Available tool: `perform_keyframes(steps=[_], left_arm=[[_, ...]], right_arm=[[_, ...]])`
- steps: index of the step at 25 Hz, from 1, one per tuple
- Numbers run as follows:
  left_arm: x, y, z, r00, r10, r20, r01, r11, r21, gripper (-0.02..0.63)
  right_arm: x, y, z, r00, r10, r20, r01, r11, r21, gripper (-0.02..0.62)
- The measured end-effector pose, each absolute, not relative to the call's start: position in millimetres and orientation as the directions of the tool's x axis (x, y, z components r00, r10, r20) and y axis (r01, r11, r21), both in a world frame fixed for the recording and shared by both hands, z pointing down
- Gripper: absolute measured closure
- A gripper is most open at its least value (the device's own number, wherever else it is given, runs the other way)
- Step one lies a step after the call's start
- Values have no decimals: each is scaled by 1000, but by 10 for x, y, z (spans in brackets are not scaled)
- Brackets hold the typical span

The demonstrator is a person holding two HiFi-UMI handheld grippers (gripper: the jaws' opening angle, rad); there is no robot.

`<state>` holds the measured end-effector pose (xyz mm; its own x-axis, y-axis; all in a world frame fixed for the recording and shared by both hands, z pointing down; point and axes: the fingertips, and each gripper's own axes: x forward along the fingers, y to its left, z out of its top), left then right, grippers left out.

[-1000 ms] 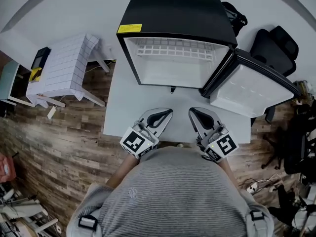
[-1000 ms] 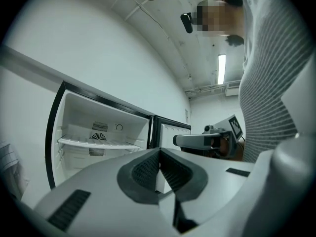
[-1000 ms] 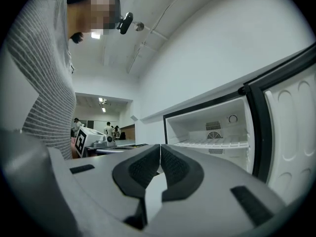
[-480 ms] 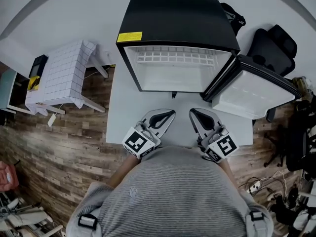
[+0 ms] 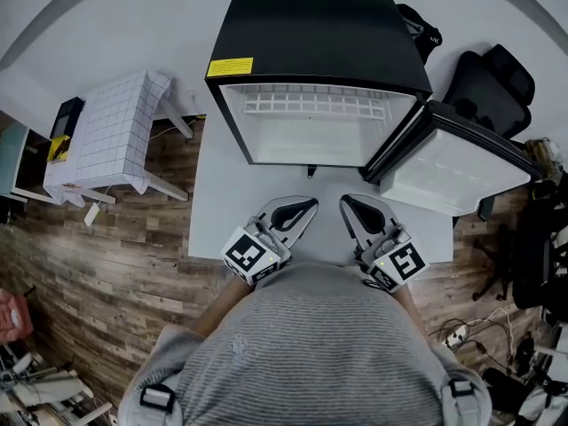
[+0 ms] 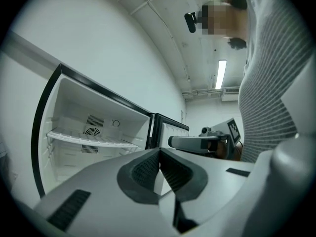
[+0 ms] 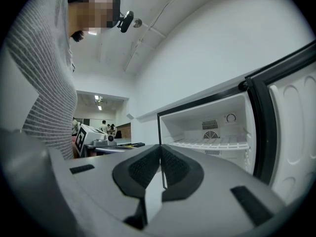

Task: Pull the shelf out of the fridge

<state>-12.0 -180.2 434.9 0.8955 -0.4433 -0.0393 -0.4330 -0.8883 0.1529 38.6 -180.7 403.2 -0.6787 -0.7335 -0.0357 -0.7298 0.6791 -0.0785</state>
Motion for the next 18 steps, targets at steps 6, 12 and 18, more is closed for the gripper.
perform_keyframes(steps=[6, 12, 18], left_arm=[[-76, -1877, 4287, 879, -457, -134, -364, -826, 431, 595], [-220, -2280, 4309, 755, -589, -290, -98, -538, 837, 595], [-242, -2484, 4284, 644, -677, -357, 193, -308, 932, 595]], right_arm=[[378, -1812, 4020, -688, -725, -33, -721, 688, -75, 581], [492, -1825, 3992, -662, -748, -35, -745, 663, -74, 581], [520, -1811, 4005, -658, -753, -31, -750, 658, -70, 581]])
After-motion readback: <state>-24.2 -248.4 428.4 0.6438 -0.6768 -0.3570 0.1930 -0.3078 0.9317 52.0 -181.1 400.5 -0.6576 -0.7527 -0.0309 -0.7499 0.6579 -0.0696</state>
